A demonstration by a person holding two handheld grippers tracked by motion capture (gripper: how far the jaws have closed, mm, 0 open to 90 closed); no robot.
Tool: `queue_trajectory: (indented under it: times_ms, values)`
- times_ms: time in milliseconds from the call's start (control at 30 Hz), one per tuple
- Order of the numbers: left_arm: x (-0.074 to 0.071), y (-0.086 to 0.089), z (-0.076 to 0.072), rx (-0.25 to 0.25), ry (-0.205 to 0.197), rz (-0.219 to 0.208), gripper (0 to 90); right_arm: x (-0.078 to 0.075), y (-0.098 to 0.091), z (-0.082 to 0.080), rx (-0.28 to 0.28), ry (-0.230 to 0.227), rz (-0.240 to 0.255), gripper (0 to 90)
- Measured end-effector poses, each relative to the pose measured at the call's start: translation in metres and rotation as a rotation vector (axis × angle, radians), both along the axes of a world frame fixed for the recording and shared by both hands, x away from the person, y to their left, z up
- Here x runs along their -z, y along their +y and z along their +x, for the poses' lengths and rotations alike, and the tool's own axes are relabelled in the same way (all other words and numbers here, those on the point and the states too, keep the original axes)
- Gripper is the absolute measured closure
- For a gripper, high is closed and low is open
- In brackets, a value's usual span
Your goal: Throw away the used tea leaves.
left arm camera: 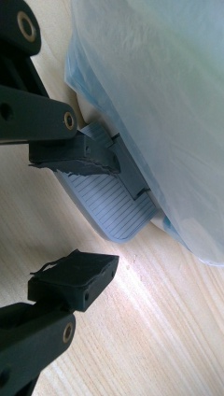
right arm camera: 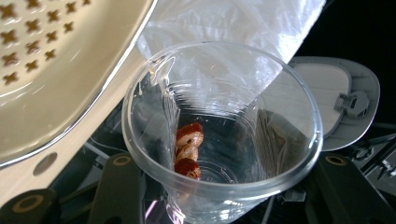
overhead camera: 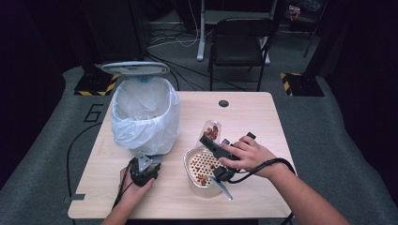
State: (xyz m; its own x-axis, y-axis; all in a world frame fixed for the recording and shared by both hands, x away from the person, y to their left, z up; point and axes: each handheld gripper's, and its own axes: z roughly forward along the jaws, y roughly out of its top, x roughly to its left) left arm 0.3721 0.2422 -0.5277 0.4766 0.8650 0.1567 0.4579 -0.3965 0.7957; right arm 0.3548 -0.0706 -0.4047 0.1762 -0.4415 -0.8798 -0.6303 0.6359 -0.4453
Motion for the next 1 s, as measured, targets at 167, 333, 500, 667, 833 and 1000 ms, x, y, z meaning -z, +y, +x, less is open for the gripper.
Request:
queue_trajectory:
  times_ms: [167,333,500,667,833,1000]
  values:
    - [-0.001,0.002,0.001,0.009,-0.013,0.033,49.3,-0.012,0.002,0.007,-0.006,0.081,0.057,47.8]
    - [0.000,0.001,0.000,0.001,0.000,0.009,49.3,-0.021,0.001,0.015,0.027,0.222,0.143,47.8]
    - [-0.001,0.001,0.000,0.005,0.004,0.010,49.3,-0.031,-0.001,0.026,0.053,0.375,0.234,48.0]
    - [-0.001,0.001,0.000,0.006,0.005,0.009,49.3,-0.041,-0.005,0.040,0.074,0.533,0.346,48.0]
    - [-0.001,0.001,0.000,0.006,0.002,0.008,49.3,-0.044,-0.010,0.057,0.113,0.695,0.464,48.0]
    - [-0.001,0.001,0.000,0.005,0.003,0.007,49.3,-0.049,-0.015,0.070,0.149,0.828,0.576,48.0]
